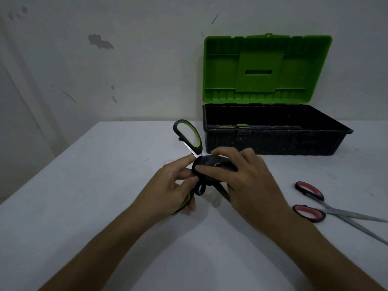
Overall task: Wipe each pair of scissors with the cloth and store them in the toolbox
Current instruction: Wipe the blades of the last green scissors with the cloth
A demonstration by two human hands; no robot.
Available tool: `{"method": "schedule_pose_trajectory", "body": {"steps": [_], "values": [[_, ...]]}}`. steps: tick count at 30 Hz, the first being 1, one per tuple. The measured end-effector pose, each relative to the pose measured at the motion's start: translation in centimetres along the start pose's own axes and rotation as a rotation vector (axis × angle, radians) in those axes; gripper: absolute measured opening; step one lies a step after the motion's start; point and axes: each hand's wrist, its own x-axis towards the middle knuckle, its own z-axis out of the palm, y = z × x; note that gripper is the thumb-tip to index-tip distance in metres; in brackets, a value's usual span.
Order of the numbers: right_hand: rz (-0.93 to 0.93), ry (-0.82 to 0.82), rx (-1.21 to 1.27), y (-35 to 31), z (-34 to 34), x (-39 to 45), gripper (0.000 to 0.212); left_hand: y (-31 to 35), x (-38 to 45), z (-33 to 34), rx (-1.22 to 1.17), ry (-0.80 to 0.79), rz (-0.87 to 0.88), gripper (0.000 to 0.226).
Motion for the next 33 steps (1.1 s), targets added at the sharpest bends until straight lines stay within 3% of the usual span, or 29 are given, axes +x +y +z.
{"method": "schedule_pose_trajectory", "body": {"steps": [8,11,15,19,26,30,33], "values": [[0.077,0.018,-0.04,0.8,0.5,-0.3,0.047,-0.8,0.2,-0.1,-0.072,-0.004,-0.082,0.037],[0.152,0.055,-0.082,2.4,0.5,-0.7,0.07,-1.0,0.3,-0.3,-0.049,0.008,-0.093,0.041],[0.064,0.104,-0.026,1.8,-0.3,-0.7,0.052,-1.0,0.4,0.0,-0.003,0.013,-0.079,0.041],[-0.03,-0.003,-0.001,0.1,0.2,-0.4,0.049,-0.5,0.2,0.1,-0.028,0.01,-0.042,0.041],[0.201,0.105,-0.132,3.6,0.4,-1.4,0.068,-0.9,0.4,-0.3,-0.127,0.048,-0.159,0.041],[0.013,0.102,-0.052,1.4,0.0,-0.9,0.049,-0.5,0.3,0.0,-0.126,0.052,-0.148,0.037],[-0.094,0.014,-0.009,0.6,0.7,-0.8,0.055,-0.2,0.3,-0.1,-0.17,0.054,-0.137,0.038]]}}
